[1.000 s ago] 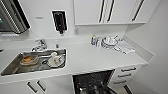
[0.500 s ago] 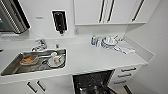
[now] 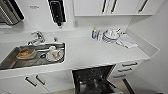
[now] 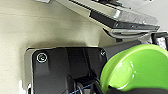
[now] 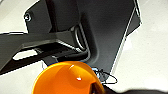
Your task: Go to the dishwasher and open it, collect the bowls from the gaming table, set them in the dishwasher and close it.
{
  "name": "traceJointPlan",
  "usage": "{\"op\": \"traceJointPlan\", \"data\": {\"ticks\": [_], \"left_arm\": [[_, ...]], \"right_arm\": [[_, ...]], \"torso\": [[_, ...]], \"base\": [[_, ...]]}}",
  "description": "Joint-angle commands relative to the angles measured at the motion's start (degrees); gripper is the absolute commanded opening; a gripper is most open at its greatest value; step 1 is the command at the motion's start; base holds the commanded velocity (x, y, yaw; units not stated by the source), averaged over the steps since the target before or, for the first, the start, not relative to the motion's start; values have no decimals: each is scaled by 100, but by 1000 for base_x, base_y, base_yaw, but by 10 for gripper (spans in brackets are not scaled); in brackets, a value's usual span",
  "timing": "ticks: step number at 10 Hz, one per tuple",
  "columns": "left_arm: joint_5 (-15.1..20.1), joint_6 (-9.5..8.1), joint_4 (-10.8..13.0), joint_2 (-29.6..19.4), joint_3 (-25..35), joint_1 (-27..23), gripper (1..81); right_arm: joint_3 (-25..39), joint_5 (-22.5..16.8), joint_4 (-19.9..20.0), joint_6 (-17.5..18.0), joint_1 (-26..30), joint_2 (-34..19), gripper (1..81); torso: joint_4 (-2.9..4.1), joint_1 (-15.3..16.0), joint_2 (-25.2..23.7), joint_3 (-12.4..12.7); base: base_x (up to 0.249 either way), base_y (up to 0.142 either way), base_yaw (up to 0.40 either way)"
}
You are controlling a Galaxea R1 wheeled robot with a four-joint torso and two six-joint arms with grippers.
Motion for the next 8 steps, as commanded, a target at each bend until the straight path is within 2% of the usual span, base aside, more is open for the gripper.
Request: {"op": "traceJointPlan", "data": {"ticks": [1, 2, 3, 4, 7, 8], "left_arm": [[1081, -63, 17, -437, 633, -929, 10], [1344, -72, 9, -454, 798, -1201, 10], [1632, -81, -8, -472, 956, -1518, 10], [2028, -89, -148, -446, 1063, -1878, 10], [2830, -98, -386, -235, 1275, -2749, 10], [2963, -98, -396, -69, 1275, -2968, 10]], "right_arm": [[128, -330, -6, 10, 77, -127, 10], [145, -330, -6, 10, 78, -127, 10], [154, -330, -6, 10, 77, -127, 10], [163, -330, -6, 9, 78, -127, 10], [163, -321, -15, 10, 69, -127, 10], [163, -312, -15, 18, 60, -127, 10]], "torso": [[0, 0, 0, -504], [0, 2, 0, -172], [0, 2, 2, -354], [0, 5, 5, -454], [0, 6, 6, -502], [0, 6, 6, -505]], "base": [[0, 0, 0], [0, 0, 0], [0, 0, 0], [0, 0, 0], [0, 0, 0], [0, 0, 0]]}}
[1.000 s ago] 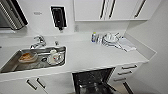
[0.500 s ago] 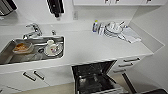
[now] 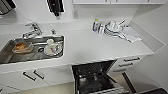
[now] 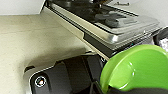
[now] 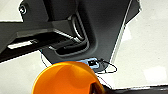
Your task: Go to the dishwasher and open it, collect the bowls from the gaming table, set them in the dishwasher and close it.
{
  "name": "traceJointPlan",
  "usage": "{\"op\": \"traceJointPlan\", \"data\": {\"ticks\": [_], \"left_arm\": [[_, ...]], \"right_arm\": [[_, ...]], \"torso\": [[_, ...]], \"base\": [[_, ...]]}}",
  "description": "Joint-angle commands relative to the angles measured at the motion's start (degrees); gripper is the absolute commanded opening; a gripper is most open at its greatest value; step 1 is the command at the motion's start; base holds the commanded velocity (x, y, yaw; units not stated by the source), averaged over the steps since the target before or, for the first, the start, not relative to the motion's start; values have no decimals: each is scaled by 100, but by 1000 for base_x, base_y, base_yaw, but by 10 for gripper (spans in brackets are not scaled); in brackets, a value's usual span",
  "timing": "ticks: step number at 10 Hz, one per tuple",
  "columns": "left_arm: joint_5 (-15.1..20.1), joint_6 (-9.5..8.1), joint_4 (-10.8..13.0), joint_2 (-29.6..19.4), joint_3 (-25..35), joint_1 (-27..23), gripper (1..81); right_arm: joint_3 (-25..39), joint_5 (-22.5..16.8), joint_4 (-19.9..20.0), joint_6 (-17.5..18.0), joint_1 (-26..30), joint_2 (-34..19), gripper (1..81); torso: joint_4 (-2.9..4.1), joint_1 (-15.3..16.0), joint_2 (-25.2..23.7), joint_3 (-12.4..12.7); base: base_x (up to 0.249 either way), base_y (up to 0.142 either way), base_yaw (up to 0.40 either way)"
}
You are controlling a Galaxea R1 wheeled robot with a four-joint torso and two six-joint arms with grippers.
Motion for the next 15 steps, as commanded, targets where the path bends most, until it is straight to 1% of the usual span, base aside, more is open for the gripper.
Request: {"op": "traceJointPlan", "data": {"ticks": [1, 2, 4, 5, 6, 7, 8, 9, 10, 12, 13, 15], "left_arm": [[1040, -46, -293, 184, 379, -1096, 10], [1190, -107, -293, 386, 387, -1298, 10], [1287, -275, -285, 748, 361, -1650, 10], [1480, -310, -285, 968, 343, -1930, 10], [1785, -344, -285, 1220, 309, -2186, 10], [1999, -468, -276, 1469, 229, -2424, 10], [2122, -529, -276, 1696, 116, -2625, 10], [2140, -573, -285, 1864, 36, -2784, 10], [2140, -660, -285, 2012, -17, -2907, 10], [2140, -776, -285, 2216, -17, -3127, 10], [2140, -802, -285, 2294, -17, -3189, 10], [2131, -802, -276, 2365, -78, -3207, 10]], "right_arm": [[91, -268, -5, 18, -23, -122, 10], [99, -258, -5, 27, -31, -114, 10], [118, -250, -22, 27, -40, -122, 10], [100, -250, -22, 18, -58, -131, 10], [91, -224, -23, 27, -58, -122, 10], [82, -171, -13, 27, -49, -122, 10], [91, -171, -5, 18, -40, -113, 10], [109, -171, -5, 18, -31, -113, 10], [109, -171, -13, 27, -31, -113, 10], [109, -171, -13, 27, -23, -105, 10], [118, -171, -13, 27, -22, -96, 10], [118, -171, -13, 27, -40, -113, 10]], "torso": [[0, 0, 0, 0], [0, 0, 0, 0], [0, 2, 0, 0], [0, 2, 0, 0], [0, 2, 2, -2], [0, 2, 2, -2], [0, 2, 5, -2], [0, 2, 5, -2], [0, 5, 7, -2], [0, 7, 7, -4], [0, 7, 9, -6], [0, 9, 9, -6]], "base": [[0, 0, 0], [0, 0, 0], [0, 0, 0], [0, 0, 0], [0, 0, 0], [0, 0, 0], [0, 0, 0], [0, 0, 0], [0, 0, 0], [0, 0, 0], [0, 0, 0], [0, 0, 0]]}}
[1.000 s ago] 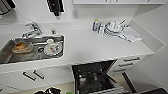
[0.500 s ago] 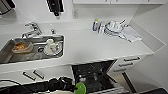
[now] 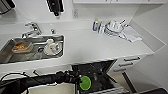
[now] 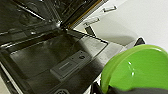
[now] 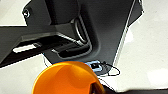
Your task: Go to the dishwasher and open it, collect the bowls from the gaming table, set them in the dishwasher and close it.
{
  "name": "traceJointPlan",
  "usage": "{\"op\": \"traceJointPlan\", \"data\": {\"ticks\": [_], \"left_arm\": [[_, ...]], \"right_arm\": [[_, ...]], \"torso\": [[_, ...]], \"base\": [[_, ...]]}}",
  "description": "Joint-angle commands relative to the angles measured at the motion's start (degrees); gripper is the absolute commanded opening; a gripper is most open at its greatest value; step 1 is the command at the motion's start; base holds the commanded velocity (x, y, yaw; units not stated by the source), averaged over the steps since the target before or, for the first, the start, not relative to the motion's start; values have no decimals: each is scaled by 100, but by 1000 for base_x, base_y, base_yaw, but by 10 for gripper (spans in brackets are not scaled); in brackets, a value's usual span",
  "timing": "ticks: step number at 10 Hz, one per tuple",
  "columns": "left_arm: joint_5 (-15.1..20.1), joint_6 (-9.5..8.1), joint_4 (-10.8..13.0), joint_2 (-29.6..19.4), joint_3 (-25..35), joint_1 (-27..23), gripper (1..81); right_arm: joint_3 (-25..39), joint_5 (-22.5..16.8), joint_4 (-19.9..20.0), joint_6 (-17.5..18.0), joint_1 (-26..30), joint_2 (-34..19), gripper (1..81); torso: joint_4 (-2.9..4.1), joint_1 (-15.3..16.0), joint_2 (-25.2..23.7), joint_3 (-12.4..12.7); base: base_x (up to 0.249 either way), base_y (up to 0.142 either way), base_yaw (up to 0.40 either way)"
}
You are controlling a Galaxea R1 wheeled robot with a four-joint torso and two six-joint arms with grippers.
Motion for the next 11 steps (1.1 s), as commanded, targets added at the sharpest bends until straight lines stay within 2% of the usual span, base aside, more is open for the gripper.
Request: {"op": "traceJointPlan", "data": {"ticks": [1, 2, 5, 6, 7, 8, 9, 11], "left_arm": [[129, -41, -111, -10, 74, -659, 10], [138, -50, -111, -10, 83, -659, 811], [129, -32, -59, -360, 65, -421, 811], [129, -32, -50, -494, 91, -282, 811], [129, 11, -32, -696, 171, -1, 811], [111, 108, 12, -915, 241, 359, 811], [103, 334, 125, -1142, 354, 823, 811], [67, 609, 398, -1285, 382, 1730, 811]], "right_arm": [[96, -358, -17, 18, -38, -116, 10], [96, -358, -17, 10, -20, -107, 10], [173, -315, -26, 19, 6, -176, 10], [342, -191, -17, 19, 6, -353, 10], [798, -33, -17, 19, 58, -740, 10], [1299, 11, -43, 19, 172, -1153, 10], [1900, 11, -43, 36, 313, -1631, 10], [2609, -7, -8, 159, 690, -2234, 10]], "torso": [[0, 0, 0, 0], [0, 0, 0, 0], [0, 0, 0, -2], [0, 0, 0, -2], [0, 0, 0, -2], [0, 0, 2, -2], [0, 0, 0, -2], [0, 0, 2, -2]], "base": [[0, 0, 0], [0, 0, 0], [0, 0, 0], [0, 0, 0], [0, 0, 0], [0, 0, 0], [0, 0, 0], [0, 0, 0]]}}
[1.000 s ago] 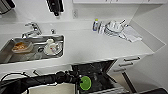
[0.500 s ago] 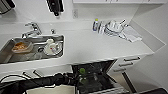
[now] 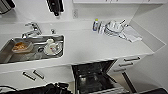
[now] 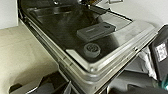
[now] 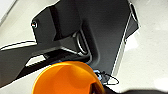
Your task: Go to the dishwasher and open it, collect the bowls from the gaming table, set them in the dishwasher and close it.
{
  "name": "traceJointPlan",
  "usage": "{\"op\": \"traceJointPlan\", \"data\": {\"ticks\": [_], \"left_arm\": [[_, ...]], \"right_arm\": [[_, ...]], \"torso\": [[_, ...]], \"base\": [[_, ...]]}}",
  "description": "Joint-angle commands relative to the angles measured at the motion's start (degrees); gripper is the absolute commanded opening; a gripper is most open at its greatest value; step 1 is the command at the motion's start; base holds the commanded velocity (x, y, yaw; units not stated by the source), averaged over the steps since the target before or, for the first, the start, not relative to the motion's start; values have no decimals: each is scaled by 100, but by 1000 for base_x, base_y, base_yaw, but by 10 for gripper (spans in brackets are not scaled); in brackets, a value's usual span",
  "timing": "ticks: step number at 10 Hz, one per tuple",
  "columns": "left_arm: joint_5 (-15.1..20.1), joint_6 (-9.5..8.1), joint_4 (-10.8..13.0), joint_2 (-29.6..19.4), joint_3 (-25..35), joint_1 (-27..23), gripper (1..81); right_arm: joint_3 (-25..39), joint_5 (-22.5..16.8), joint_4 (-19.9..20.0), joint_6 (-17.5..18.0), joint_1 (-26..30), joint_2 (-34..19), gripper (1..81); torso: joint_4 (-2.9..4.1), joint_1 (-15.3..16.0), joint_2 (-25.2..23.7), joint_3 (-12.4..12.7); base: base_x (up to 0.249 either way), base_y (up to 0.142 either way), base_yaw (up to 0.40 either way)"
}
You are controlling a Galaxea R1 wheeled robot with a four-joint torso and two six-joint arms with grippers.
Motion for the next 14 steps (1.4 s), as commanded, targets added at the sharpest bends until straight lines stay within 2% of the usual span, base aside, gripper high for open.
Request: {"op": "traceJointPlan", "data": {"ticks": [1, 2, 4, 5, 7, 8, 10, 12, 14], "left_arm": [[-70, 476, 648, -464, 473, 1042, 811], [-343, 476, 921, -473, 403, 1483, 811], [-1157, 484, 1350, -317, -42, 2370, 811], [-1369, 493, 1387, -193, -332, 2721, 811], [-1881, 520, 1615, 169, -1065, 3353, 811], [-2152, 529, 1642, 361, -1475, 3618, 811], [-2592, 546, 1650, 703, -2283, 4006, 811], [-2760, 546, 1650, 1135, -3148, 4304, 811], [-2909, 546, 1729, 1328, -3516, 4603, 811]], "right_arm": [[1596, -232, 9, 199, 674, -1442, 10], [1824, -258, 18, 313, 885, -1662, 10], [2287, -285, 36, 461, 1307, -2046, 10], [2543, -293, 36, 584, 1534, -2275, 10], [2870, -337, 27, 990, 2123, -2602, 10], [3071, -478, 35, 1129, 2422, -2698, 10], [3195, -461, 36, 1428, 2854, -2751, 10], [3248, -425, 36, 1737, 3328, -2734, 10], [3249, -451, 27, 2061, 3803, -2620, 10]], "torso": [[0, 0, 0, 0], [0, 0, 0, 0], [0, 0, 0, 0], [0, 0, 0, 0], [0, 0, 0, 0], [0, 0, 0, 0], [0, 0, 0, 0], [0, 0, 0, 0], [0, 0, 0, 0]], "base": [[0, 0, 0], [0, 0, 0], [0, 0, 0], [0, 0, 0], [0, 0, 0], [0, 0, 0], [0, 0, 0], [0, 0, 0], [0, 0, 0]]}}
